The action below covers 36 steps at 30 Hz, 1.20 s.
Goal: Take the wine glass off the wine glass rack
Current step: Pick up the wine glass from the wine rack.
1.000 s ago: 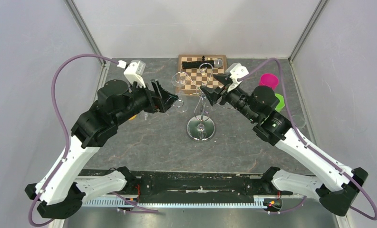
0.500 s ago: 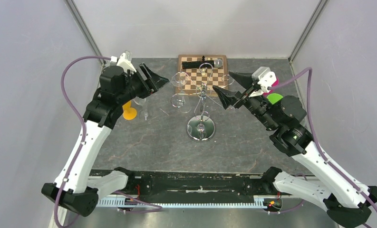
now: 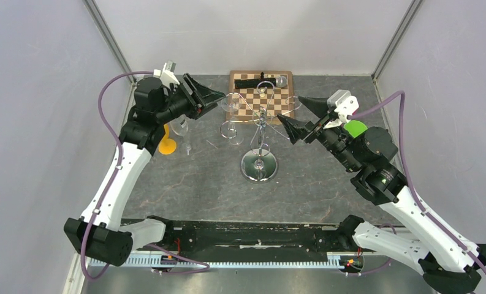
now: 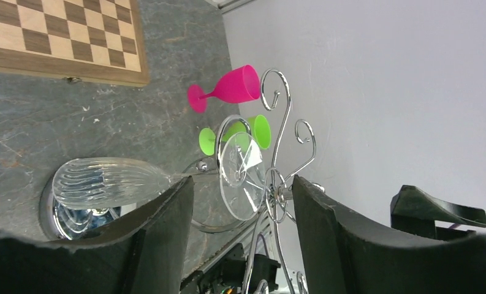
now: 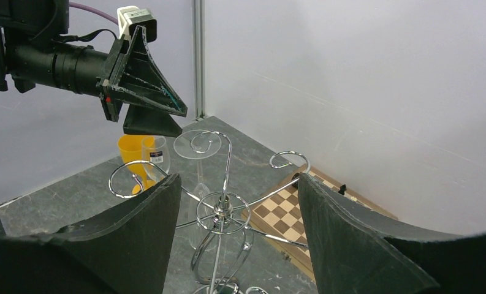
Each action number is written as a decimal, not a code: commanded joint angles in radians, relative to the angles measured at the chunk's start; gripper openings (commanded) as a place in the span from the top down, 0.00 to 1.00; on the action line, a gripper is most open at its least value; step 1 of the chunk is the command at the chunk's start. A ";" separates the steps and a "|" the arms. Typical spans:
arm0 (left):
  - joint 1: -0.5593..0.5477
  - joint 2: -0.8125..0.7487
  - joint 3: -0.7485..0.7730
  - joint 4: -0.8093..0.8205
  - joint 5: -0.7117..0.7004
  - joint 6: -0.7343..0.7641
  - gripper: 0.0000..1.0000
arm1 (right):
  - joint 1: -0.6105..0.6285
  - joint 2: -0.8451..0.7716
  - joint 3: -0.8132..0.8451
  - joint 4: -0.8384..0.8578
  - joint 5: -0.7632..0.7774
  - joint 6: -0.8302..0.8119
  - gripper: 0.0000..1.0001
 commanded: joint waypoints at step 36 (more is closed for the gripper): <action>0.008 0.053 -0.012 0.127 0.149 -0.109 0.98 | -0.004 -0.037 -0.026 0.010 0.021 0.003 0.27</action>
